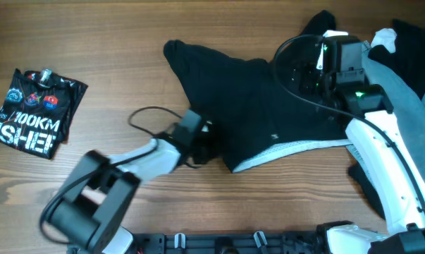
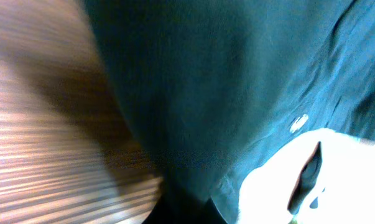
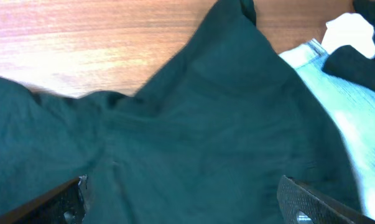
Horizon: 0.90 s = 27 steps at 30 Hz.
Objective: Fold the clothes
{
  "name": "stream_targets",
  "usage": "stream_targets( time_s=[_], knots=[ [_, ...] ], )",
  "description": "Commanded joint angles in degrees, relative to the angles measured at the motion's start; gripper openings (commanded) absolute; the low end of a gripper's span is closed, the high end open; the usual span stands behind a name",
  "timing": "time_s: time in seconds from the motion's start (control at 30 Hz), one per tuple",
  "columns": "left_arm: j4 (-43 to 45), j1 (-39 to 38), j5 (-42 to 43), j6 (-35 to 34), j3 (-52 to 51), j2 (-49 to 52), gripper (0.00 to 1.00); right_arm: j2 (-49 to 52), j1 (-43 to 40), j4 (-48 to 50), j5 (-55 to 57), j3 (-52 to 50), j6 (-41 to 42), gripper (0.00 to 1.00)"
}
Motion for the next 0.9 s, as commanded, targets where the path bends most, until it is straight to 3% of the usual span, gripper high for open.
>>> stream_targets(
  time_s=[0.0,0.1,0.2,0.37,0.47,0.57,0.73,0.77,0.8,0.83,0.87],
  knots=[
    [-16.63,17.22,-0.17,14.60,5.60,-13.79,0.04,-0.52,-2.91,-0.83,0.31,0.39,0.85,0.99],
    [-34.93,39.65,0.31,24.92,15.89,-22.05,0.04,1.11,-4.66,-1.81,-5.66,0.28,0.63,0.97],
    [-37.73,50.64,2.73,24.87,17.27,-22.14,0.04,4.94,-4.63,-2.10,-14.62,0.28,-1.25,0.93],
    [-40.59,52.74,-0.48,29.62,17.20,-19.43,0.14,17.81,-3.96,1.90,-33.64,0.28,-3.26,0.90],
    [-40.74,52.74,-7.61,29.59,17.20,-19.17,0.14,27.28,-1.70,14.88,-45.00,0.31,0.50,0.90],
    [-40.74,52.72,-8.81,29.57,17.20,-19.17,0.14,34.34,1.09,33.73,-42.77,0.31,14.60,0.94],
    [-40.72,52.72,-8.83,29.59,17.20,-19.17,0.14,38.62,1.79,41.46,-32.94,0.31,28.39,0.90],
    [-40.70,52.72,-8.83,29.59,17.20,-19.17,0.14,38.71,1.79,41.44,-31.39,0.31,28.35,0.84],
    [-40.57,52.74,-8.85,29.59,17.20,-19.17,0.14,38.71,1.79,41.35,-29.22,0.31,28.35,0.66],
    [-40.48,52.74,-8.87,29.59,17.20,-19.17,0.10,38.71,1.49,41.13,-26.14,0.31,28.41,0.13],
    [-40.44,52.74,-9.09,29.57,17.20,-19.17,0.06,38.69,0.94,41.13,-25.27,0.37,28.22,0.04]
  ],
)
